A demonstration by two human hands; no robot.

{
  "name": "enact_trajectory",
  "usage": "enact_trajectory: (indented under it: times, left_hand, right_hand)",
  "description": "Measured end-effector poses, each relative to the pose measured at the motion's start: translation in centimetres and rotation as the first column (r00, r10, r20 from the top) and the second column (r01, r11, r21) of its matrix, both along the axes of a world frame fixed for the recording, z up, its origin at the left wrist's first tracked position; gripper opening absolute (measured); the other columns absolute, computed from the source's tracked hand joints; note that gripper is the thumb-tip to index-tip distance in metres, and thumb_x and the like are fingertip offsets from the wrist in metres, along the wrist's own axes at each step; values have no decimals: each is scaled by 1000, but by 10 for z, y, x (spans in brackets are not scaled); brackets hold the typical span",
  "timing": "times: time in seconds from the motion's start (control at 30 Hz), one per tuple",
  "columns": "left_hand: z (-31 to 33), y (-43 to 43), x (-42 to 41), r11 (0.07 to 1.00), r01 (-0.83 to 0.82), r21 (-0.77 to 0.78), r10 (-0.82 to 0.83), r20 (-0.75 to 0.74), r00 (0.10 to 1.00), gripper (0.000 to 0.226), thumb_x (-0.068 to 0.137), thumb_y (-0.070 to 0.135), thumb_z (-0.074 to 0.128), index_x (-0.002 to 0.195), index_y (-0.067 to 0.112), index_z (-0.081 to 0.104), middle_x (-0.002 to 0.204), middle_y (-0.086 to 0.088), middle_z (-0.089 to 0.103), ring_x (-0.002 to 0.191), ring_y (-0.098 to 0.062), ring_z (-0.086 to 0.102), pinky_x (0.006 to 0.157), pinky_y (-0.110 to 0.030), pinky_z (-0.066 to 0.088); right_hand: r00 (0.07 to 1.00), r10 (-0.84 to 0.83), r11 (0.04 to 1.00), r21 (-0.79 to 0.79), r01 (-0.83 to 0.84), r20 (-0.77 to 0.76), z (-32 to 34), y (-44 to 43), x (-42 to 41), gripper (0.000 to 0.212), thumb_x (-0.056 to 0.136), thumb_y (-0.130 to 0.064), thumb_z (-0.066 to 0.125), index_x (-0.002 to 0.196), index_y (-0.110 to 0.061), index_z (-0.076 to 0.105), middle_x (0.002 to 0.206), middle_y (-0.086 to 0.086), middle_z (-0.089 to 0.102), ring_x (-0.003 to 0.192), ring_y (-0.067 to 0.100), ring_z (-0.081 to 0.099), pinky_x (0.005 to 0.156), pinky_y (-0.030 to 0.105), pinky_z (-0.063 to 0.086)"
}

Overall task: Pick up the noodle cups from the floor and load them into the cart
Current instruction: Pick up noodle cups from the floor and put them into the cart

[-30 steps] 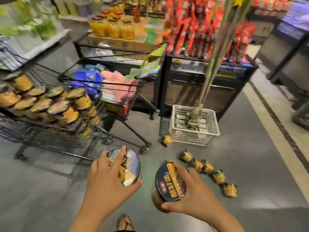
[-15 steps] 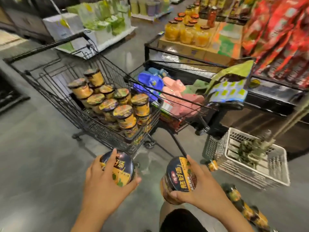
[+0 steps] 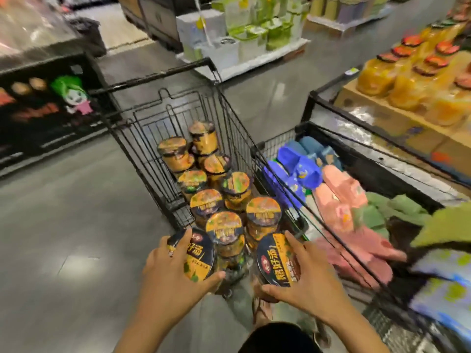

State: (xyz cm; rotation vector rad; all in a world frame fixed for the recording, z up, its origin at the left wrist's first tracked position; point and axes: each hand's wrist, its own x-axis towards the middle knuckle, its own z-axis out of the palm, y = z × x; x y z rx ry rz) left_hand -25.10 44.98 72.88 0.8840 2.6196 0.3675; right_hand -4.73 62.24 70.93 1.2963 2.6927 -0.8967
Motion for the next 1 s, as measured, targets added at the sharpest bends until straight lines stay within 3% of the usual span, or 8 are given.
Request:
enact_trajectory:
  times: [0.17, 0.3, 0.37, 0.47, 0.57, 0.67, 0.87, 1.0]
  left_hand:
    - [6, 60, -30, 990, -141, -31, 140, -24, 990, 128, 37, 104, 18, 150, 47, 2, 156, -3, 21, 140, -30, 23, 113, -46, 31]
    - [8, 87, -59, 979, -202, -33, 202, -13, 979, 122, 50, 97, 46, 152, 43, 5, 156, -5, 17, 140, -31, 21, 114, -45, 29]
    - [8, 96, -80, 974, -223, -27, 222, -24, 975, 121, 53, 95, 50, 152, 43, 4, 157, -6, 17, 140, -31, 20, 114, -44, 29]
    - [2, 113, -117, 976, -212, -42, 210, -53, 976, 123, 50, 98, 45, 152, 43, 4, 155, -8, 17, 139, -32, 21, 113, -44, 30]
    - [-14, 136, -158, 985, -162, -58, 159, -53, 986, 123, 52, 98, 44, 153, 40, 5, 157, -12, 14, 139, -33, 20, 113, -42, 26]
    - [-36, 161, -197, 993, -107, -57, 106, -21, 994, 125, 48, 100, 28, 154, 38, 5, 157, -16, 13, 141, -34, 16, 115, -43, 21]
    - [-95, 203, -256, 991, -46, -124, 57, 91, 994, 118, 60, 95, 40, 151, 39, -11, 159, -12, -5, 144, -35, 3, 116, -46, 18]
    - [-126, 222, -276, 988, -15, -155, 43, 180, 983, 115, 64, 91, 46, 151, 40, -10, 159, -15, -8, 145, -39, -1, 116, -51, 14]
  right_hand:
    - [997, 78, 994, 71, -80, 21, 6, 91, -58, 131, 39, -95, 46, 150, -28, 28, 122, 2, 49, 120, 23, 45, 102, 34, 36]
    - [993, 114, 991, 66, -115, 11, 2, 142, -114, 130, 40, -95, 50, 148, -25, 33, 124, 8, 53, 120, 27, 47, 100, 38, 41]
    - [993, 115, 992, 54, -115, 11, -1, 160, -146, 130, 39, -96, 49, 148, -26, 33, 124, 9, 54, 120, 28, 47, 100, 39, 41]
    - [991, 134, 991, 11, -134, 29, -8, 181, -200, 129, 42, -96, 50, 150, -29, 27, 127, 9, 51, 125, 27, 43, 103, 38, 39]
    - [992, 124, 992, -34, -123, 25, -24, 201, -255, 126, 41, -99, 50, 147, -34, 30, 122, 6, 57, 118, 26, 52, 100, 40, 45]
    - [997, 73, 996, -53, -71, 36, -42, 214, -306, 128, 39, -99, 50, 146, -32, 32, 125, 9, 54, 118, 28, 51, 99, 40, 46]
    - [992, 21, 1000, -26, -18, 121, -84, 231, -386, 129, 44, -95, 52, 151, -31, 22, 133, 13, 46, 127, 32, 42, 104, 40, 40]
    - [987, 26, 997, 61, -36, 160, -115, 234, -409, 127, 46, -94, 53, 151, -29, 21, 125, 13, 45, 122, 33, 42, 94, 41, 45]
